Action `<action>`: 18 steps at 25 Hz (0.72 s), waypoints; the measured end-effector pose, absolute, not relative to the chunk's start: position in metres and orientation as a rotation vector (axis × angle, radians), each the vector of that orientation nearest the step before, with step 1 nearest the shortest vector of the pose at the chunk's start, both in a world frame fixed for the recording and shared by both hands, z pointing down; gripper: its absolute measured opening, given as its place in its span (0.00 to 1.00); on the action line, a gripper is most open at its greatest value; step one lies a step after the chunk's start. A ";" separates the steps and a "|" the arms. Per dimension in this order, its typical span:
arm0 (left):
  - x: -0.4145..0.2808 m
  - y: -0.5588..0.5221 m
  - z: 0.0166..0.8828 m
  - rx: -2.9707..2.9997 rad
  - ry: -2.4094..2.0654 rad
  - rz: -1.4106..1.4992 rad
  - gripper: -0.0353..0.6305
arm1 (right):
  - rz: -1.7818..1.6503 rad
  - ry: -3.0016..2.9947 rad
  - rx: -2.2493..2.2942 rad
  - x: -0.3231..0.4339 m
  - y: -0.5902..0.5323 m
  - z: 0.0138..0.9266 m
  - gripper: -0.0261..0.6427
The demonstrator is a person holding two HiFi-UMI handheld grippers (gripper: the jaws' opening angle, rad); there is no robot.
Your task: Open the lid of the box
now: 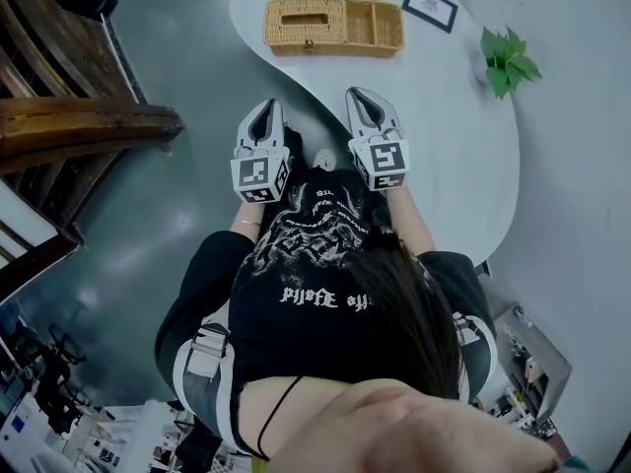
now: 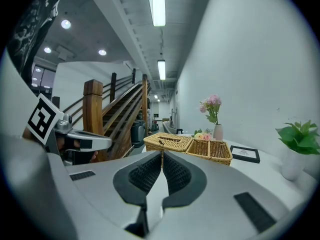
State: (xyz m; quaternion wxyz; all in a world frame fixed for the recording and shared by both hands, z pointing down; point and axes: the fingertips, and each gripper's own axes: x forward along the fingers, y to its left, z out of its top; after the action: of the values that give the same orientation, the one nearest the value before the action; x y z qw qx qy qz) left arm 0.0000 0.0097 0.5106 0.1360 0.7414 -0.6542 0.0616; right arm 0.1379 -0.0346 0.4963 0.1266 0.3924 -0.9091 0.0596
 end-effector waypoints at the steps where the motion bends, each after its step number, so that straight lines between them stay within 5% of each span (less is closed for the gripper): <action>1: -0.003 0.006 0.510 2.146 -1.895 0.177 0.09 | 0.175 -2.647 1.143 0.137 -0.037 0.496 0.08; 18: -0.054 -0.076 0.511 2.169 -1.838 0.165 0.09 | 0.230 -2.603 1.035 0.091 -0.107 0.501 0.10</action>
State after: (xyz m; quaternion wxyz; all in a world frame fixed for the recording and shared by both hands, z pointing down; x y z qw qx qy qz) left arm -0.0540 -0.0763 0.5111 0.1464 0.7534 -0.6385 0.0572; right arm 0.0909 -0.1073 0.5011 0.1647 0.3634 -0.9134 0.0807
